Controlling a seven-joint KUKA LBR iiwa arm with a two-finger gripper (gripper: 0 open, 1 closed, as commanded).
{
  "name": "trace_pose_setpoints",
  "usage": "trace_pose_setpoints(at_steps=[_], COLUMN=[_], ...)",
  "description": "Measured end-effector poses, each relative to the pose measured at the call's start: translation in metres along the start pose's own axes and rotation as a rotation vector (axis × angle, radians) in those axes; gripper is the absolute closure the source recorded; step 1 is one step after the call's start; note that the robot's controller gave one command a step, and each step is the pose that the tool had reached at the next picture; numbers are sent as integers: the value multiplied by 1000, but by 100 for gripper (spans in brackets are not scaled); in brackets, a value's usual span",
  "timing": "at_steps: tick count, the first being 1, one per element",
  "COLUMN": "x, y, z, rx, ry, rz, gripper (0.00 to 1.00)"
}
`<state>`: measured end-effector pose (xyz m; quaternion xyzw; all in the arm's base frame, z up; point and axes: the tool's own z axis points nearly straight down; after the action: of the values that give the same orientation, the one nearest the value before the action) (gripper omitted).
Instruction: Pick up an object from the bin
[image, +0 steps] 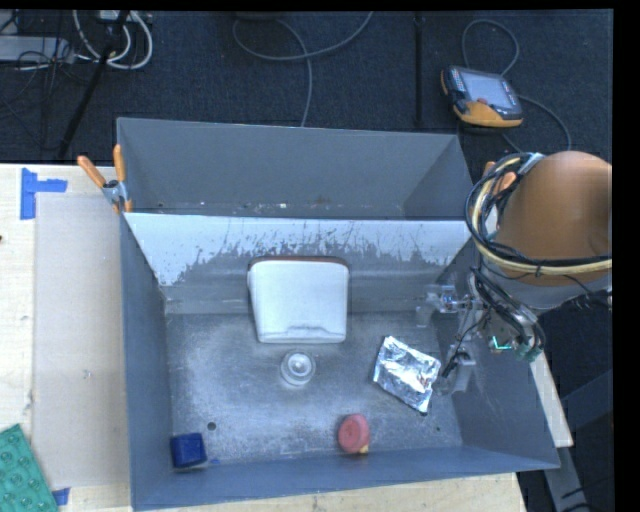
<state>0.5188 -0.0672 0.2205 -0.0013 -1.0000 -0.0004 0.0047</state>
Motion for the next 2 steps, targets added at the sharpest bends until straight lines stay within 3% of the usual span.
trace_pose_setpoints(at_steps=[1, 2], x=[-12, -14], y=[-1, -1], z=[129, 125], rx=[0, 1], ry=[0, -7], rz=[-29, -34], gripper=[0, 100])
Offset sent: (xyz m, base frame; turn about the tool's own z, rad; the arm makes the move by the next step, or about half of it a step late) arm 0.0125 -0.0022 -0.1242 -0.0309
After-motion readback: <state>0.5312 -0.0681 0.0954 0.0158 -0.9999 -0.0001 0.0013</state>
